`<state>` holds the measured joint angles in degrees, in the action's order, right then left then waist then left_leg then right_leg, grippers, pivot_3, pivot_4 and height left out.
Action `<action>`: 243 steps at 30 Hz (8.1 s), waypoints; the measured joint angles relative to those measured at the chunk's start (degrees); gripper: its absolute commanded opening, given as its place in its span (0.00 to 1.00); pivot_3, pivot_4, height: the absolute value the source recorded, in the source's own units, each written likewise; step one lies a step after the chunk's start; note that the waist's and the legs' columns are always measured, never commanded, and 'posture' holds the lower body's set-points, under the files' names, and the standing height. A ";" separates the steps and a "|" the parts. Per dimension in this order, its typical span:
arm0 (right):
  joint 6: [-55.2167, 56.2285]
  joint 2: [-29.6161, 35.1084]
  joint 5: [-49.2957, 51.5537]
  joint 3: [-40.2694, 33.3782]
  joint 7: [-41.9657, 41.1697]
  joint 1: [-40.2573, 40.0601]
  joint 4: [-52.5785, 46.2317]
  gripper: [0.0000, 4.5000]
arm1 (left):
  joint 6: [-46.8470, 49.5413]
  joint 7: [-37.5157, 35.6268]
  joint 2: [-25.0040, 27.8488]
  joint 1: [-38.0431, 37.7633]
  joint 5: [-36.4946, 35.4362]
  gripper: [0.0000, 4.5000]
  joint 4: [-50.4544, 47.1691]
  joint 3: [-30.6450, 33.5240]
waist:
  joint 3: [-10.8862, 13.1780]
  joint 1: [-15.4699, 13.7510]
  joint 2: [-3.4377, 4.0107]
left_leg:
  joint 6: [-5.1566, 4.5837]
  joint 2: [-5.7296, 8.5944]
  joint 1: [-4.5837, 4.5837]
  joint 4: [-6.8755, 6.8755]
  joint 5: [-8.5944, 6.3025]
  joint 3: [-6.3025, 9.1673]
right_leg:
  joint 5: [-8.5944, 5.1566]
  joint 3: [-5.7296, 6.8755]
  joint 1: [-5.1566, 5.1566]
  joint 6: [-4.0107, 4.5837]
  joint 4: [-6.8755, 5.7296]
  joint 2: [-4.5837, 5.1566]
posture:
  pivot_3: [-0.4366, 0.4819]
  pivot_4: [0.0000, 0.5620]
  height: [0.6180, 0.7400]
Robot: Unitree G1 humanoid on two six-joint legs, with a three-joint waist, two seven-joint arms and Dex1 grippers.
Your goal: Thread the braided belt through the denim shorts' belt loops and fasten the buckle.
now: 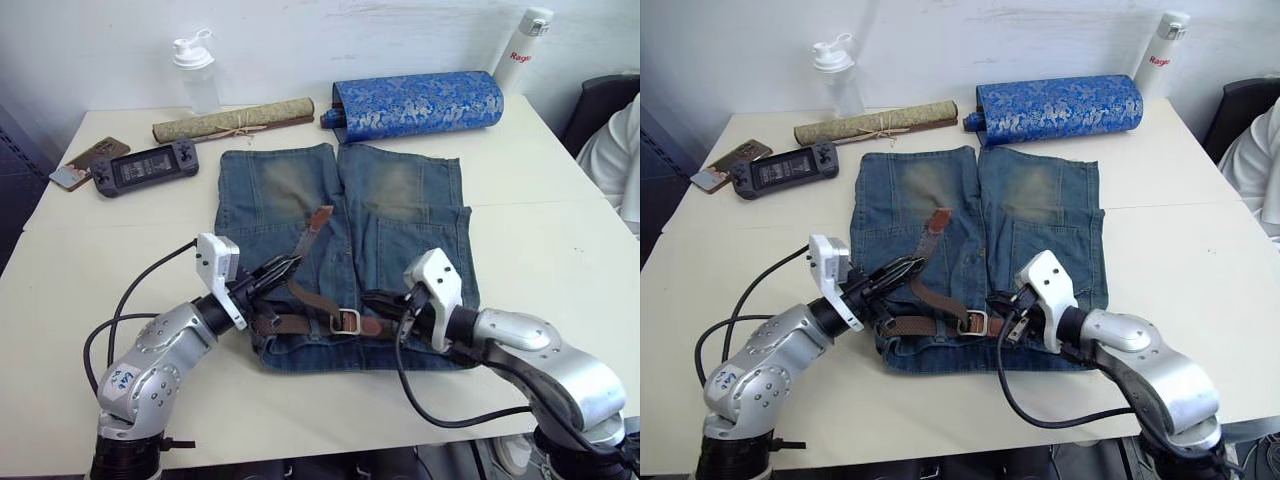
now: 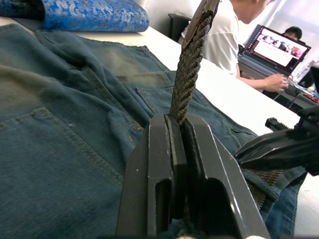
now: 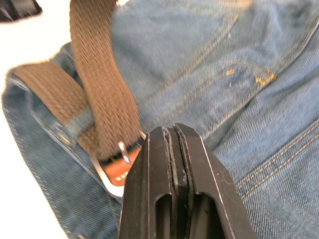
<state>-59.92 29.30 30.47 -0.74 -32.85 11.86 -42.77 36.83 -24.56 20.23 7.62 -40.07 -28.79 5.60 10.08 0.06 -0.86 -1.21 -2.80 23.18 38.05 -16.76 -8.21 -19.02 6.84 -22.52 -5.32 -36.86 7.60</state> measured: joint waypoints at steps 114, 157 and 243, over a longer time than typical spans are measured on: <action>13.44 3.94 -15.96 18.60 2.16 2.10 2.26 0.00 | -0.76 -3.29 9.29 -9.95 2.58 0.00 0.01 4.95 | 0.05 0.09 0.04 | 0.14 -0.16 0.03 -0.08 -0.21 -0.05 | -0.01 -0.02 -0.03 0.02 0.31 0.07 | 0.48 0.27 0.82; -7.37 1.90 -12.99 28.15 -1.34 15.65 6.19 0.00 | 1.59 -14.39 15.78 10.79 0.33 0.00 -1.68 -1.50 | -0.03 0.12 -0.03 | 0.16 -0.16 -0.04 -0.07 -0.21 -0.05 | -0.01 0.02 0.02 0.05 0.24 0.03 | 0.48 0.27 0.82; -7.29 -0.23 -8.84 4.42 2.18 -0.54 -9.09 0.00 | -31.29 -20.17 1.01 11.33 36.18 0.00 18.22 -1.19 | 0.04 0.17 0.04 | -0.25 0.08 0.16 -0.09 -0.08 -0.02 | 0.14 0.62 0.02 -0.24 0.40 0.08 | 0.48 0.27 0.82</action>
<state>-67.21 29.07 21.63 3.68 -30.67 11.32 -51.86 5.54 -44.73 21.24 18.94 -3.90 -10.57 4.41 10.12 0.23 -0.83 -1.47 -2.73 23.34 37.96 -16.84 -8.23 -18.87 7.46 -22.51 -5.55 -36.46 7.68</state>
